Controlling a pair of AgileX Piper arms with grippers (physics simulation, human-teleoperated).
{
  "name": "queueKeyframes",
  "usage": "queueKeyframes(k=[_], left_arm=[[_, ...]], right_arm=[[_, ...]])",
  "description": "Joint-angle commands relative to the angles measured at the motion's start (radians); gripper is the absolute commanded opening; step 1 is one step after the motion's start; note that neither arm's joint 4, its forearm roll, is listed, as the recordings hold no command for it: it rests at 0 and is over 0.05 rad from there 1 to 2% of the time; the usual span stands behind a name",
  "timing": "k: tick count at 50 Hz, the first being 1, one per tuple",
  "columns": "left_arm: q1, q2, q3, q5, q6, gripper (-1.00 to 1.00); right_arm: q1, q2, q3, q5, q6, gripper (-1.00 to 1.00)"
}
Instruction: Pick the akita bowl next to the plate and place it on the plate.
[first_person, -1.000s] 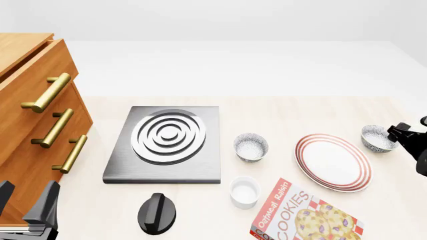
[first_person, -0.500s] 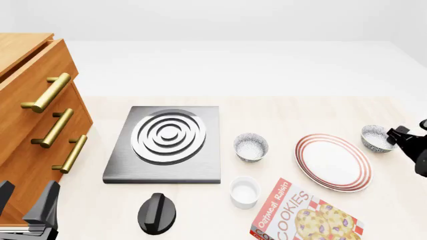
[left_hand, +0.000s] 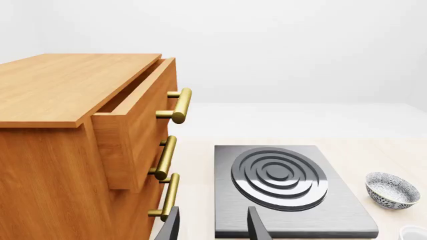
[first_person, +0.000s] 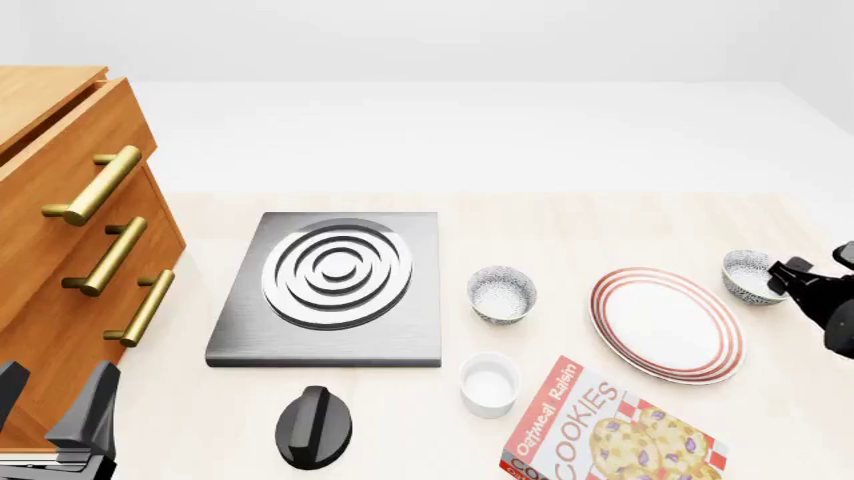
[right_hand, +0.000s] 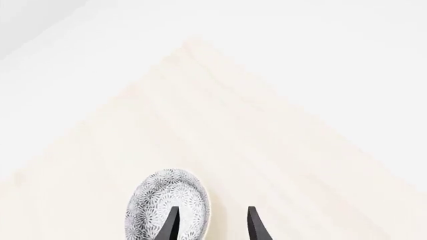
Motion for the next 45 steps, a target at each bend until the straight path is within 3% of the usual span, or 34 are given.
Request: queueKeyframes(k=[1, 26, 45], left_arm=[[0.000, 0.000, 0.000, 0.000, 0.000, 1.00], [0.000, 0.000, 0.000, 0.000, 0.000, 1.00], [0.000, 0.000, 0.000, 0.000, 0.000, 1.00]], right_arm=[[0.003, 0.006, 0.000, 0.004, 0.006, 1.00], [0.007, 0.080, -0.053, 0.030, 0.036, 1.00], [0.011, 0.095, -0.059, 0.034, 0.028, 1.00]])
